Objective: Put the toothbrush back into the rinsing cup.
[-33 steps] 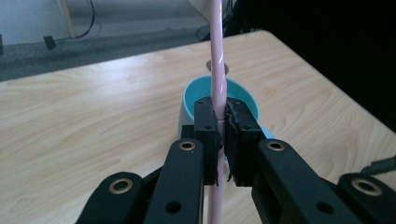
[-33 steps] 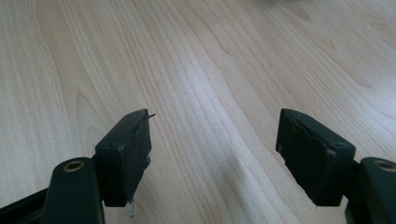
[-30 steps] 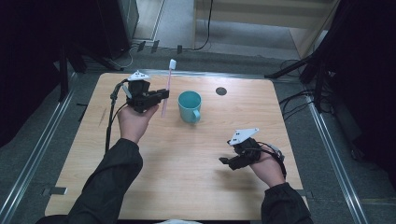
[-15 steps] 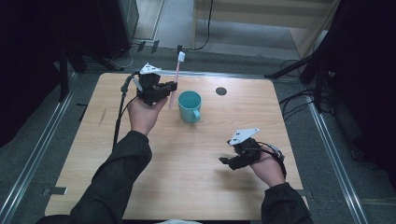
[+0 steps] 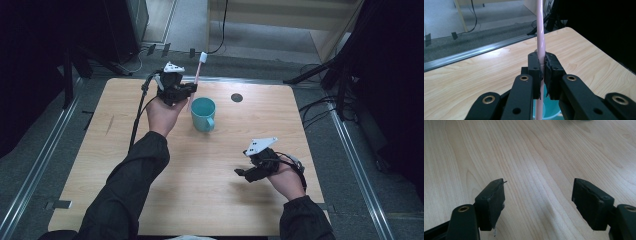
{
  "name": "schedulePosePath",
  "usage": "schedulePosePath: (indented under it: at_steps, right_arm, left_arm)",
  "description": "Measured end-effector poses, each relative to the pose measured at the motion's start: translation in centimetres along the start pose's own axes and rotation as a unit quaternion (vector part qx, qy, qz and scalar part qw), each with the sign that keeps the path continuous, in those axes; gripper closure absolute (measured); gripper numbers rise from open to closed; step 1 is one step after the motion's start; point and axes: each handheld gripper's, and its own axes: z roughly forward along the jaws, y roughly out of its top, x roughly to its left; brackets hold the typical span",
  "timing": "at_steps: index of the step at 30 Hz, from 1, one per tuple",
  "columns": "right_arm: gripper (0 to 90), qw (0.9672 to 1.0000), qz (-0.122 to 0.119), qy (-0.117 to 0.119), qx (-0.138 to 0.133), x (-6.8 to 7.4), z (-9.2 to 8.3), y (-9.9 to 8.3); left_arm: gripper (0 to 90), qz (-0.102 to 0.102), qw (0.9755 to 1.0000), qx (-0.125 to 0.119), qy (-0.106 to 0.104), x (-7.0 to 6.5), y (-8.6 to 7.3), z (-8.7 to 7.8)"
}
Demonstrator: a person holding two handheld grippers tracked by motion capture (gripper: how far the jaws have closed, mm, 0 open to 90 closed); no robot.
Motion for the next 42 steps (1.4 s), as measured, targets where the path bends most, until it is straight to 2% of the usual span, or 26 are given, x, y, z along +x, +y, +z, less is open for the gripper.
schedulePosePath:
  at_steps: [6,14,19,26,31,37,42]
  right_arm:
    - [26.4,1.0,0.001,0.0,-0.002,0.0,0.0,0.0]
    - [26.4,1.0,-0.003,0.002,-0.003,-0.1,0.0,0.1]
    - [26.4,1.0,-0.005,0.003,-0.003,-0.1,0.1,0.1]
    - [26.4,1.0,-0.003,0.005,0.0,-0.1,0.1,0.1]
    - [26.4,0.9999,-0.011,0.006,0.005,-0.1,0.3,0.1]
    - [26.4,1.0,-0.006,0.005,0.005,-0.1,0.2,0.1]
    - [26.4,0.9999,-0.008,0.006,0.005,-0.1,0.3,0.2]
  left_arm:
    - [84.4,-0.006,0.9999,0.005,-0.007,0.0,0.4,1.3]
    - [84.4,-0.005,0.9999,0.008,0.005,-0.1,0.3,3.4]
    - [84.4,-0.008,0.9998,0.015,0.004,-0.1,0.2,4.4]
    - [84.4,-0.003,0.9998,0.021,0.005,-0.2,-0.2,5.2]
    - [84.3,-0.001,0.9996,0.028,0.002,-0.2,-0.6,5.8]
    - [84.3,-0.008,0.9992,0.04,0.0,-0.1,-1.4,6.4]
    - [84.3,-0.005,0.999,0.045,0.0,-0.2,-2.0,6.6]
